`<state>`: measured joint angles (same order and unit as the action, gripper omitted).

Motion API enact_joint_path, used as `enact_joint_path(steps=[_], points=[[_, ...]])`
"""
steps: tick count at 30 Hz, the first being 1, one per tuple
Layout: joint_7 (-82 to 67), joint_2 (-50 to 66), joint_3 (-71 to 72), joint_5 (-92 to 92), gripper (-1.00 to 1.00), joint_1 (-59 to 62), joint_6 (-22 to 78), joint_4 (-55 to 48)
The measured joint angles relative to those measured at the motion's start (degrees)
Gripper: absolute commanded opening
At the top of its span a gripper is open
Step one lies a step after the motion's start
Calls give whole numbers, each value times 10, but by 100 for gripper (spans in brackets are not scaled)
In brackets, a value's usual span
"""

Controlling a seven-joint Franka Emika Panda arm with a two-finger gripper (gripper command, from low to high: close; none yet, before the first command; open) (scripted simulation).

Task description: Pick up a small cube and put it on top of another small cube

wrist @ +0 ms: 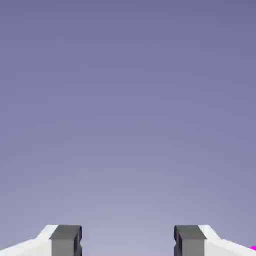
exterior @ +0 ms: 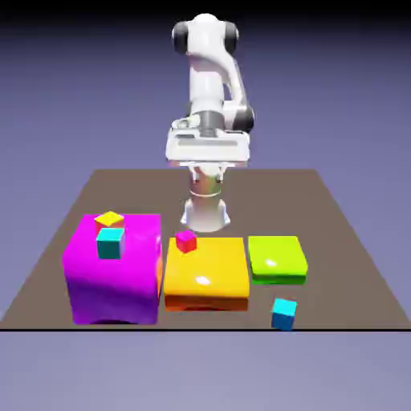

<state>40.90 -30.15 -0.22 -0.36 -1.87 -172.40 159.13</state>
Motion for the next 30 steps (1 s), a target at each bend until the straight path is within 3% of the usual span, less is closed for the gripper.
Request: enact_joint_path(steps=[28,30], points=[[-361,581,-52,-83,0,-274,373,-434],[-359,602,-52,-84,0,-272,353,-434]])
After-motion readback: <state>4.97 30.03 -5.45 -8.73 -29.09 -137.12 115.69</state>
